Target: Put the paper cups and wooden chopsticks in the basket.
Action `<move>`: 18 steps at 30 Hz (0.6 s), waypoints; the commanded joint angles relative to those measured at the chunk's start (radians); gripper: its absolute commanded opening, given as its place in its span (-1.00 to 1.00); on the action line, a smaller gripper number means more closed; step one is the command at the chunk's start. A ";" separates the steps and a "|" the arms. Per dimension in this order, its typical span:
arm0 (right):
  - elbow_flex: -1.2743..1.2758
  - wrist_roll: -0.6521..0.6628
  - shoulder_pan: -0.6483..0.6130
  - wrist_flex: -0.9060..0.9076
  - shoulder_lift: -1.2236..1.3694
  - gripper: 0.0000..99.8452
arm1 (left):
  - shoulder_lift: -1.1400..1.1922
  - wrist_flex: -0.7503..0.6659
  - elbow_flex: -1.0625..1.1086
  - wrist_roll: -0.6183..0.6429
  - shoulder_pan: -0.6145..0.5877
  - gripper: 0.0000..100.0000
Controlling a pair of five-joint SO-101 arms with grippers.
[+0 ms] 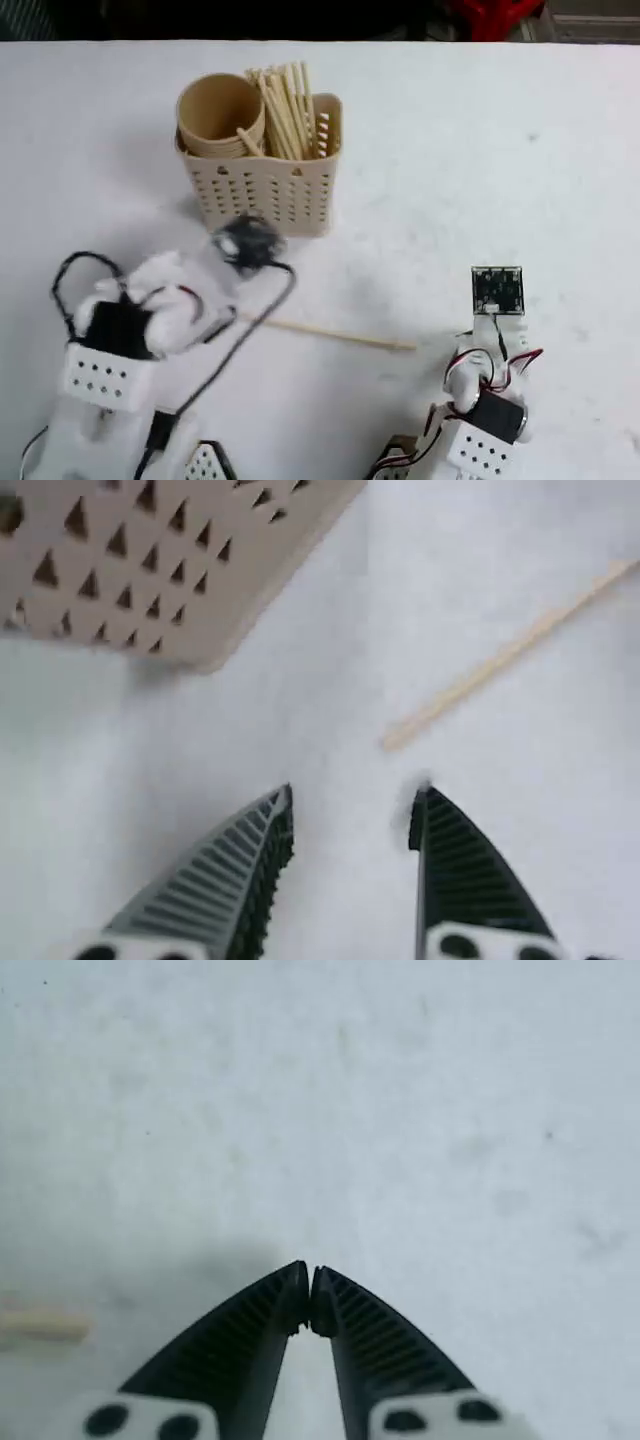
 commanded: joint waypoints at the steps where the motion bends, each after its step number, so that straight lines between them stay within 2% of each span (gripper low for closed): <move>1: 0.011 0.011 0.013 0.005 0.004 -0.96 | 0.179 -0.028 -0.110 0.097 0.211 -0.59; 5: 0.011 0.011 0.015 0.005 0.004 -0.96 | 0.503 -0.114 -0.241 0.103 0.289 -0.59; 11: 0.011 0.011 0.016 0.005 0.005 -0.96 | 0.923 -0.124 -0.514 -0.038 0.331 -0.59; 18: 0.011 0.011 0.018 0.007 0.007 -0.96 | 1.164 -0.158 -0.571 -0.207 0.331 -0.59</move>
